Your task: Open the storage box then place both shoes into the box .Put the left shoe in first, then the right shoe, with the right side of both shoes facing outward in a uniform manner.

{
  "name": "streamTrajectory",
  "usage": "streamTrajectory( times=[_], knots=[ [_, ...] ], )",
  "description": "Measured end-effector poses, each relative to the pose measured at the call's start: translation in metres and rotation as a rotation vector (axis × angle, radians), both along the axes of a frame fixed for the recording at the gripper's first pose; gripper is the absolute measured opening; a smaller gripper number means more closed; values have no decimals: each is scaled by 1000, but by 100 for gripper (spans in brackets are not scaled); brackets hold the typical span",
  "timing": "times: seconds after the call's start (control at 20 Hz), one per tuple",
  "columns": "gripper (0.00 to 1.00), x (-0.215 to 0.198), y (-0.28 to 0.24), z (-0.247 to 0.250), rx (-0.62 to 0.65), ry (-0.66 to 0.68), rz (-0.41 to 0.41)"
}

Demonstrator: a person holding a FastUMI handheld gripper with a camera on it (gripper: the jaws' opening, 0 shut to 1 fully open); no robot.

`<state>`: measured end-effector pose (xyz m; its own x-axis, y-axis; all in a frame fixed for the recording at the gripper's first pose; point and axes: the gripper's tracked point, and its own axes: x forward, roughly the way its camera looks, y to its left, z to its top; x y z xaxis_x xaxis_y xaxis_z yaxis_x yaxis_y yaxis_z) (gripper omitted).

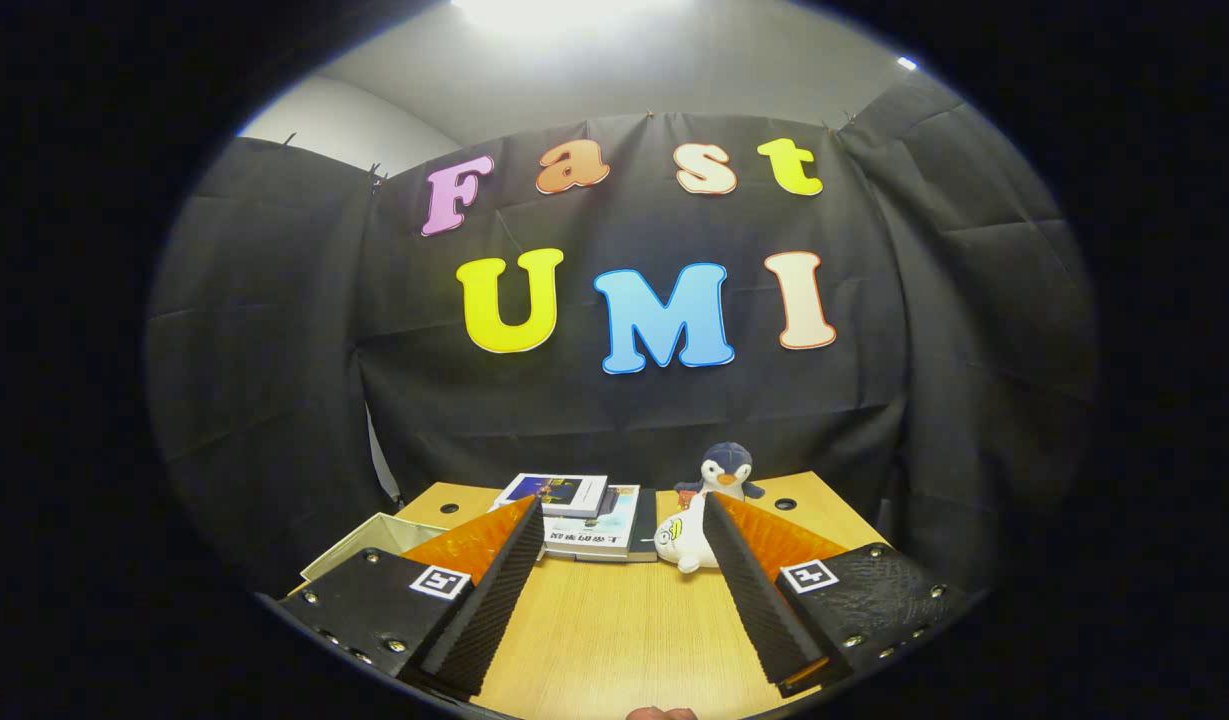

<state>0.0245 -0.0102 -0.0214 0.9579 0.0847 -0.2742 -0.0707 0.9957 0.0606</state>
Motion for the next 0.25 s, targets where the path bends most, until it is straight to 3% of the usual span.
streamTrajectory(
  times=[0.25],
  knots=[
    [97, -1, 2, 6, 3, -28, 9]
  ],
)
